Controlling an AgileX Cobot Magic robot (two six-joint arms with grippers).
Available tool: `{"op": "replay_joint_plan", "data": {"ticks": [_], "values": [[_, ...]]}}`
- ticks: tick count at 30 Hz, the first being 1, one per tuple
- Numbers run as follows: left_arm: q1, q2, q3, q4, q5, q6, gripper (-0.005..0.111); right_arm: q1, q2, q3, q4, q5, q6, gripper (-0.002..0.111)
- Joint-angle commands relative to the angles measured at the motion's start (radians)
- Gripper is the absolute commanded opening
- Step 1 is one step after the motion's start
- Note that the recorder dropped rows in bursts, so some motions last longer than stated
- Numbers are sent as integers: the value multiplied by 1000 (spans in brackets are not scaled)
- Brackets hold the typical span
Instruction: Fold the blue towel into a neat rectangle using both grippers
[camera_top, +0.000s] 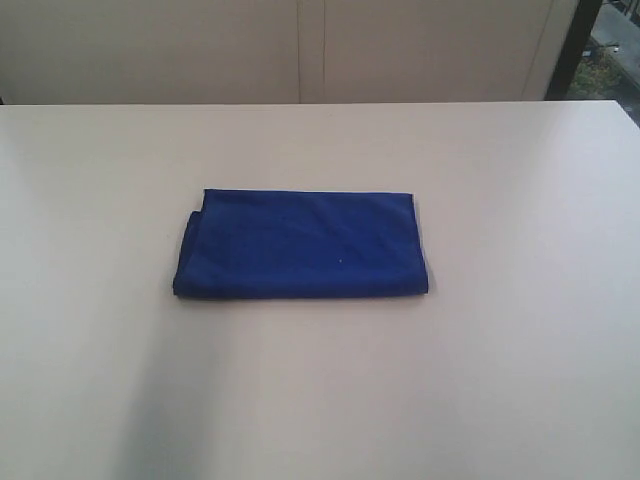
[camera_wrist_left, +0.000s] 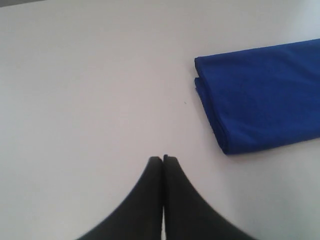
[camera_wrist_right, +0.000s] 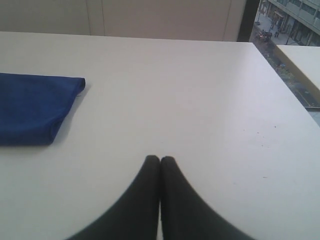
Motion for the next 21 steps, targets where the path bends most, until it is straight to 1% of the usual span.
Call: {"op": "replay_joint_plan", "data": {"ticks": [1, 4, 9, 21], "values": [[3, -61, 4, -1, 5, 9, 0, 8, -5, 4, -9, -11, 4, 0], [3, -101, 15, -1, 10, 9, 0, 8, -5, 4, -9, -11, 4, 0], [3, -181, 68, 1, 12, 9, 0, 8, -5, 4, -9, -11, 4, 0], [3, -454, 303, 17, 13, 9, 0, 8, -5, 4, -9, -11, 4, 0]]}}
